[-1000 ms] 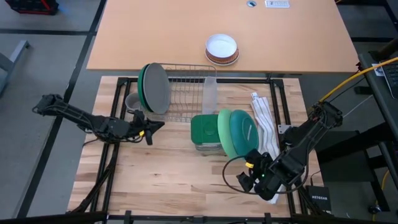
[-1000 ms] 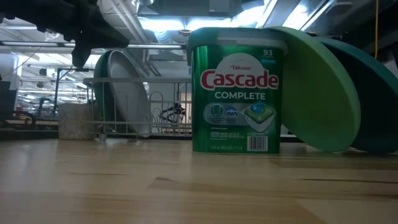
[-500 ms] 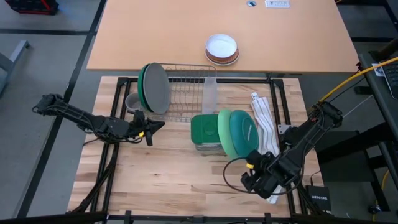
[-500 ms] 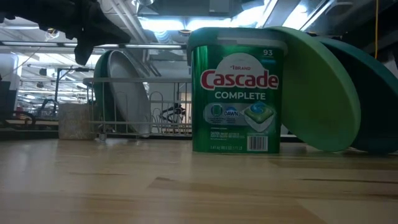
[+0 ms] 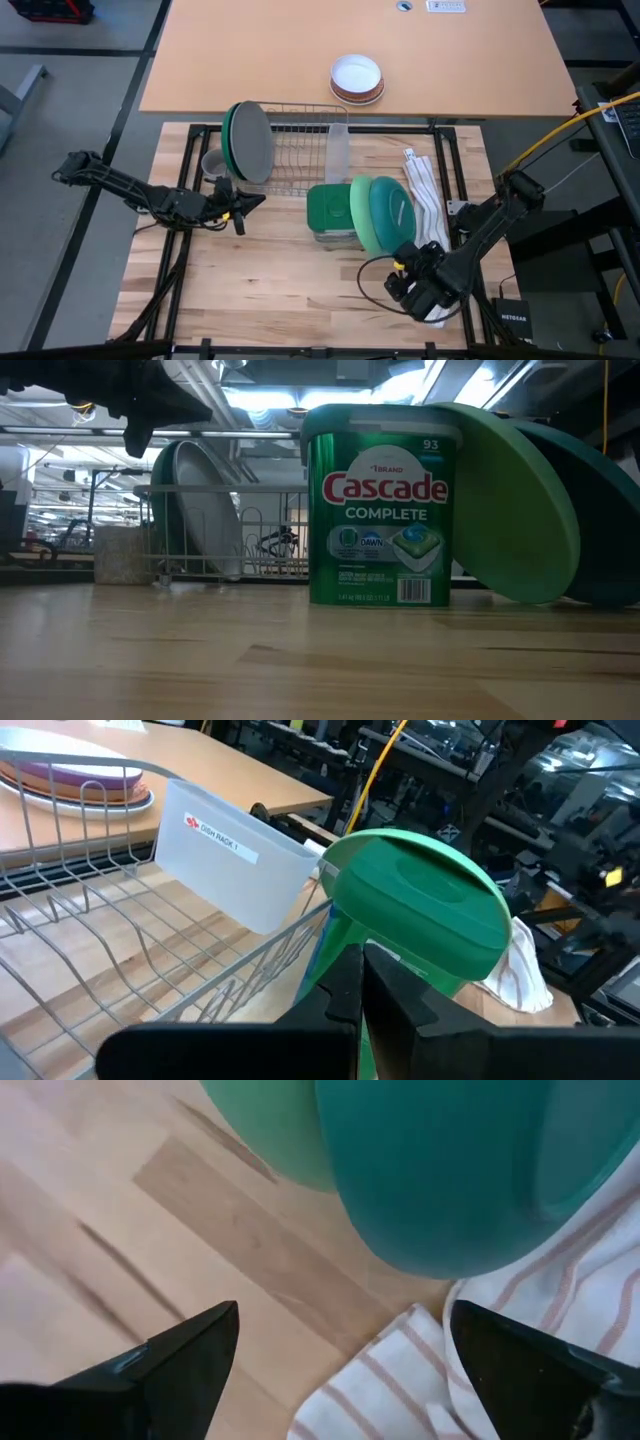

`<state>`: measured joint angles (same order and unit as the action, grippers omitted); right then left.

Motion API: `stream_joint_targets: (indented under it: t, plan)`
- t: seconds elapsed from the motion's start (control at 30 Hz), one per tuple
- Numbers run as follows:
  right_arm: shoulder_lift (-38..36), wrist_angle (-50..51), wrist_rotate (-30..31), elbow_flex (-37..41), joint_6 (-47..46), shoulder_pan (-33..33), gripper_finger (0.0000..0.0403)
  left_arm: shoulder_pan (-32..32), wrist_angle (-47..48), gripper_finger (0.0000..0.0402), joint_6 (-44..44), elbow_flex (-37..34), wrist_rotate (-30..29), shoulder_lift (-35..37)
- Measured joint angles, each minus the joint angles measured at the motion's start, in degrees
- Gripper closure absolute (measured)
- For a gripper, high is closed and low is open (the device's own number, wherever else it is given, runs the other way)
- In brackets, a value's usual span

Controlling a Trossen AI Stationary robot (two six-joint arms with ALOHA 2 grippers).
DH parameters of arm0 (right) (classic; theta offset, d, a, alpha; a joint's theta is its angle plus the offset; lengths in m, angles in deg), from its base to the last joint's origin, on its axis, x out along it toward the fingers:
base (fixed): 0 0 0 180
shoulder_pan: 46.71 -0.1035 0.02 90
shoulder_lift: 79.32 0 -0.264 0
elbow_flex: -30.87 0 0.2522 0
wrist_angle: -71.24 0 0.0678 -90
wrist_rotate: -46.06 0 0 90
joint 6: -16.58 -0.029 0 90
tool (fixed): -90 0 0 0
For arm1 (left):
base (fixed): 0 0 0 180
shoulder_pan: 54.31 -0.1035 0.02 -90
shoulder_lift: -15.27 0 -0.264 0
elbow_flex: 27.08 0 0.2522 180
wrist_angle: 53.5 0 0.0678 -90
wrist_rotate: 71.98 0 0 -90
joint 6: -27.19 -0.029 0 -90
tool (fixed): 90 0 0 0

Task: Sort dishes
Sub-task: Put the blue plate into the dish rack

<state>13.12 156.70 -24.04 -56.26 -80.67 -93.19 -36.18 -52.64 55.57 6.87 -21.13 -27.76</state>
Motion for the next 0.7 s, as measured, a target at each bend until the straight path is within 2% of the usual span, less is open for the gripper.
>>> stream_joint_targets:
  t: [0.3,0.7]
  plan:
    - [7.1,3.6,0.0,0.0,-1.7,0.0,0.0036,0.0,0.2,0.04,0.0,0.0,0.0,0.0]
    - [11.8,6.5,0.0,0.0,-7.5,0.0,0.0036,0.0,0.3,0.04,0.1,0.0,0.0,0.0]
